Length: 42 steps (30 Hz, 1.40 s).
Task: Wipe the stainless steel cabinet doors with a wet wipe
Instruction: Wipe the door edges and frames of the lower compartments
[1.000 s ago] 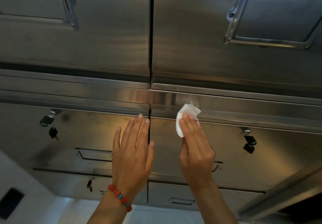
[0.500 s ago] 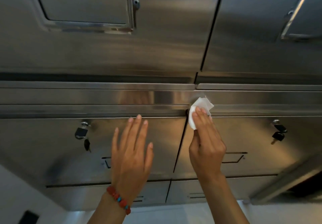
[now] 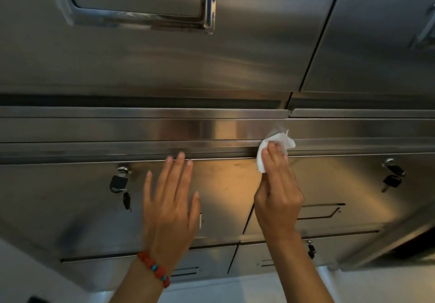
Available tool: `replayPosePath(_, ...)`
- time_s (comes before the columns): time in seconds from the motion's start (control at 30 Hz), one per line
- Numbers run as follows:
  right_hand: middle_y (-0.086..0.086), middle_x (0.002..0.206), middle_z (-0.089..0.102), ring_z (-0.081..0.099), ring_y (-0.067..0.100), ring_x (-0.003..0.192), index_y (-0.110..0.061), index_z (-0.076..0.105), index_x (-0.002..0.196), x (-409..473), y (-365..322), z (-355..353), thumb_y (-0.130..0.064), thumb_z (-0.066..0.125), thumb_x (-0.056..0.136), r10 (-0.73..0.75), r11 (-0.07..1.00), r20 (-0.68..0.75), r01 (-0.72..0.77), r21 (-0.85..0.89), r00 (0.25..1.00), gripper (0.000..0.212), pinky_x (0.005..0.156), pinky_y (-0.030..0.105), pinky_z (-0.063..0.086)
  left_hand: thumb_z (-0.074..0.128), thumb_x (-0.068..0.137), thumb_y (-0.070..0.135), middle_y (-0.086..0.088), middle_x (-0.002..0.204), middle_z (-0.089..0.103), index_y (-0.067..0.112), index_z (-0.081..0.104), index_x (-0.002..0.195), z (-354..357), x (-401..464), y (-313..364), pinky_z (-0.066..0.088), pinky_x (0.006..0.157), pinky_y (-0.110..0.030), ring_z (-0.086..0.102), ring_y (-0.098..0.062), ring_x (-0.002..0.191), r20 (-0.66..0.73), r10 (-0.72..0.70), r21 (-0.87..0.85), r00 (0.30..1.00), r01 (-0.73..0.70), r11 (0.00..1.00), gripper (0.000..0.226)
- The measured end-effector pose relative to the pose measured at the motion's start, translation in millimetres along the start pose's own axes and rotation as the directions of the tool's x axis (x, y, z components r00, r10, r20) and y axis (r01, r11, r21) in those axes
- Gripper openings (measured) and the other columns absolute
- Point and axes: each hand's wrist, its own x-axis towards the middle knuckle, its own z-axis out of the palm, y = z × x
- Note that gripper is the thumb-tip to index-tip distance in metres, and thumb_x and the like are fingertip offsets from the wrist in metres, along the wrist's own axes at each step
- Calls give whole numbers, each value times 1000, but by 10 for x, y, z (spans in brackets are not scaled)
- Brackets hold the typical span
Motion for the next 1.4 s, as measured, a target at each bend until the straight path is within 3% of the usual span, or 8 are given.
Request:
replayPosePath(0.1, 25, 115, 61, 56, 37, 113, 12, 63, 108, -5, 1, 50, 11, 53, 87, -1, 1000, -10, 1, -20, 1000, 23, 84, 51, 54, 39, 89, 24, -17, 139, 44, 0, 47, 131, 53, 9, -24, 32, 101, -61, 35, -27, 131, 3, 5, 12, 1000, -5, 1000, 49)
replayPosePath(0.23, 25, 114, 62, 57, 36, 112, 12, 65, 106, -35, -37, 98, 2, 42, 97, -1, 999, -54, -1, -41, 999, 26, 86, 48, 53, 37, 89, 25, -14, 141, 39, 1, 42, 134, 104, 8, -3, 28, 104, -59, 32, -25, 132, -3, -28, 14, 1000, 28, 1000, 51)
replayPosePath(0.37, 24, 114, 63, 58, 34, 112, 10, 65, 106, -58, -52, 149, 2, 46, 96, -4, 998, -71, 0, -59, 997, 24, 92, 45, 51, 38, 89, 25, -14, 142, 36, 1, 40, 135, 153, -8, 8, 23, 107, -57, 30, -25, 133, -14, -35, 9, 999, 36, 999, 52)
replayPosePath(0.6, 18, 117, 63, 59, 28, 114, 5, 67, 108, -86, -77, 188, 1, 44, 98, -126, 992, -36, 125, -31, 991, 25, 96, 40, 49, 38, 89, 25, -16, 143, 34, 0, 34, 137, 194, -37, 14, 19, 108, -54, 27, -26, 135, -1, -34, 28, 999, 34, 999, 54)
replayPosePath(0.8, 20, 116, 63, 59, 30, 114, 8, 67, 105, -71, 1, 163, 4, 45, 97, -78, 996, -69, 75, -48, 995, 24, 94, 43, 50, 37, 90, 27, -12, 146, 30, 5, 27, 140, 171, -53, -57, 16, 110, -53, 6, -14, 143, 55, -14, 53, 998, 11, 999, 56)
replayPosePath(0.9, 21, 114, 63, 59, 31, 113, 9, 66, 105, -85, -115, 230, 4, 46, 96, -43, 999, -98, 41, -25, 994, 22, 94, 42, 50, 35, 90, 27, -11, 147, 29, 6, 25, 141, 163, -65, -82, 16, 111, -53, 7, -14, 143, 76, -4, 59, 997, 0, 998, 56)
replayPosePath(1.1, 18, 115, 64, 60, 27, 113, 5, 68, 106, -68, -107, 239, 4, 47, 96, -146, 989, -65, 145, -17, 987, 23, 93, 42, 51, 37, 89, 27, -11, 146, 30, 6, 27, 140, 181, -68, -74, 15, 111, -52, 14, -16, 142, 39, -9, 70, 999, 7, 998, 56)
replayPosePath(1.4, 21, 114, 63, 58, 30, 114, 8, 66, 105, -92, -124, 275, 4, 45, 97, -44, 999, -122, 43, -14, 991, 23, 95, 42, 49, 38, 88, 23, -13, 144, 35, 2, 37, 137, 182, -65, -53, 22, 108, -54, 29, -25, 135, -3, -5, 61, 1000, 5, 998, 53)
